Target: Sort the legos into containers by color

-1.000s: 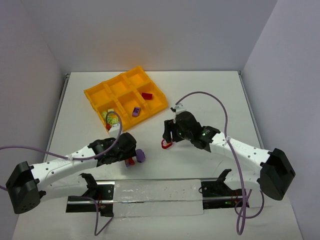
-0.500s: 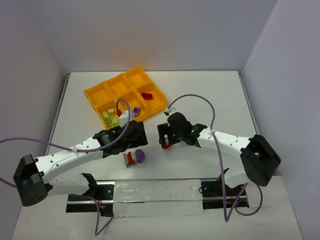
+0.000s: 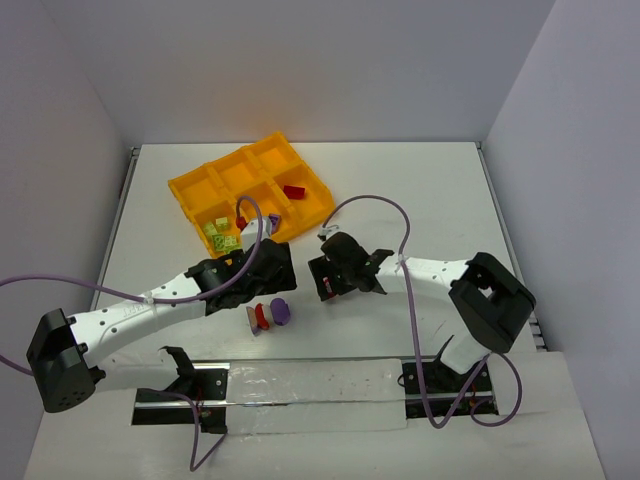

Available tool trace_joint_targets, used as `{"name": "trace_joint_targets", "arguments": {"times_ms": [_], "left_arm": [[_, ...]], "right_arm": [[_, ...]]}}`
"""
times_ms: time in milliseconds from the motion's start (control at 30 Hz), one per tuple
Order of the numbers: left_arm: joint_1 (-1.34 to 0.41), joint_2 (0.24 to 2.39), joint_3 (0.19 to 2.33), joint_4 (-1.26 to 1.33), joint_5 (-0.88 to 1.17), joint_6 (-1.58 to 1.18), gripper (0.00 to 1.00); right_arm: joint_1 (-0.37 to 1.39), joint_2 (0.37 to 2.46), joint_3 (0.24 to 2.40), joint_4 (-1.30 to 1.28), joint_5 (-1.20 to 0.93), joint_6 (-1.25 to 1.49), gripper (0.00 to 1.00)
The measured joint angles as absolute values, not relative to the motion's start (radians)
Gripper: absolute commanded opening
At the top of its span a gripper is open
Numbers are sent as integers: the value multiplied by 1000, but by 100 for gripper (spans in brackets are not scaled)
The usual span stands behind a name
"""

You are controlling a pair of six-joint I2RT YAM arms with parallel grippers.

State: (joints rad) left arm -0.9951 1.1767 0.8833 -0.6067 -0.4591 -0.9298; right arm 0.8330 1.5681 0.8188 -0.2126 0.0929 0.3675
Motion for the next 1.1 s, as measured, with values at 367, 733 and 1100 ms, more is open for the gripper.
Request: {"name": "trace_joint_targets", "arguments": {"times_ms": [367, 733, 1100], "left_arm": [[-995, 1178, 881, -601, -460, -927, 85], [-995, 1118, 876, -609, -503, -932, 85], [-973, 1014, 857, -655, -503, -954, 85]], "right_arm": [[837, 1585, 829, -163, 140, 342, 36], [831, 1531, 941, -233, 192, 299, 29], [677, 1822, 1478, -254, 171, 225, 35]]}}
